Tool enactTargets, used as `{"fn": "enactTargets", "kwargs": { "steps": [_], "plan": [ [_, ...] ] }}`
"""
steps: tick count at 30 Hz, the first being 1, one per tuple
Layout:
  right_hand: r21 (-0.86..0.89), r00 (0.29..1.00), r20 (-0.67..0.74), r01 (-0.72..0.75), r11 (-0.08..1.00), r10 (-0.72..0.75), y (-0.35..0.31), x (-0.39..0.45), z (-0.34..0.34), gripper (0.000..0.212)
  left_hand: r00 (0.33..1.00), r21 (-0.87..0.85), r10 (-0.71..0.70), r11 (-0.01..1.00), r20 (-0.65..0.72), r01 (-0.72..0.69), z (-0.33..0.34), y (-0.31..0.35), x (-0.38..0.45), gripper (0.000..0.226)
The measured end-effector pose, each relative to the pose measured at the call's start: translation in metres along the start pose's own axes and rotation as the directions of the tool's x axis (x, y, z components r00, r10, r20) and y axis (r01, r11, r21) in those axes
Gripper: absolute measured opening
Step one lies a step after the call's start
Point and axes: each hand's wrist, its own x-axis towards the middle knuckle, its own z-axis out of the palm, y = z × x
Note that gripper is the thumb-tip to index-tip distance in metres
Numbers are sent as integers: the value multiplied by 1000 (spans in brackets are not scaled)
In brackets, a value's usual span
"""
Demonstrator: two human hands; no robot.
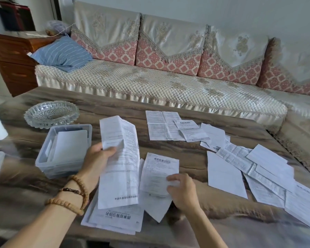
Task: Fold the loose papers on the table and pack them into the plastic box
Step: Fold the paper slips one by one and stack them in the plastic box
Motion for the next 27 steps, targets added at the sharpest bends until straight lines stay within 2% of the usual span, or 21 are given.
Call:
{"fn": "enactTargets", "kwargs": {
  "steps": [4,6,7,8,9,10,11,12,13,14,16,17,20,24,26,27],
  "plan": [
    [-350,980,-34,174,920,-198,-3,-12,4,16,1000,7,18,1000,6,-18,-13,5,-13,14],
    [-570,982,0,157,807,-191,-6,-19,5,19,995,9,-8,1000,98,7,-17,6,-20,14],
    [-607,986,-4,130,784,-167,-9,-21,4,23,985,21,-24,1000,168,21,-17,7,-24,16],
    [-569,990,-14,106,816,-138,-12,-23,2,27,972,37,-41,999,233,33,-17,7,-27,19],
    [-435,992,-31,96,895,-122,-17,-25,-2,30,956,42,-57,998,288,47,-16,8,-29,23],
    [-195,995,-35,82,977,-91,-22,-26,-5,39,940,41,-71,997,333,61,-13,8,-30,26],
    [108,999,13,40,993,-42,-27,-27,-8,53,922,37,-88,996,377,80,-9,8,-31,28],
    [393,995,101,-32,919,-8,-31,-28,-10,66,903,41,-104,995,418,96,-5,8,-32,29],
    [577,980,200,-120,808,2,-34,-27,-13,75,881,47,-116,993,458,106,-1,9,-33,30],
    [675,958,285,-180,716,-27,-34,-27,-19,73,861,62,-116,993,494,98,6,9,-33,31],
    [738,926,360,-208,641,-114,-39,-28,-28,44,864,117,-80,993,496,24,15,8,-33,25],
    [720,938,329,-178,670,-104,-39,-27,-30,35,892,151,-43,988,451,-29,19,7,-32,20],
    [598,996,84,-43,800,-9,-33,-21,-34,41,957,256,11,963,289,-88,25,-3,-28,7],
    [384,1000,-12,9,923,-4,-19,-17,-36,46,934,329,-83,944,347,-39,38,-25,-40,15],
    [27,980,-157,130,991,-124,-12,-24,-40,47,952,350,-80,936,294,-29,47,-34,-44,14],
    [-162,952,-176,221,962,-249,-7,-29,-43,51,969,355,-75,935,236,-14,51,-39,-43,13]
  ]
}}
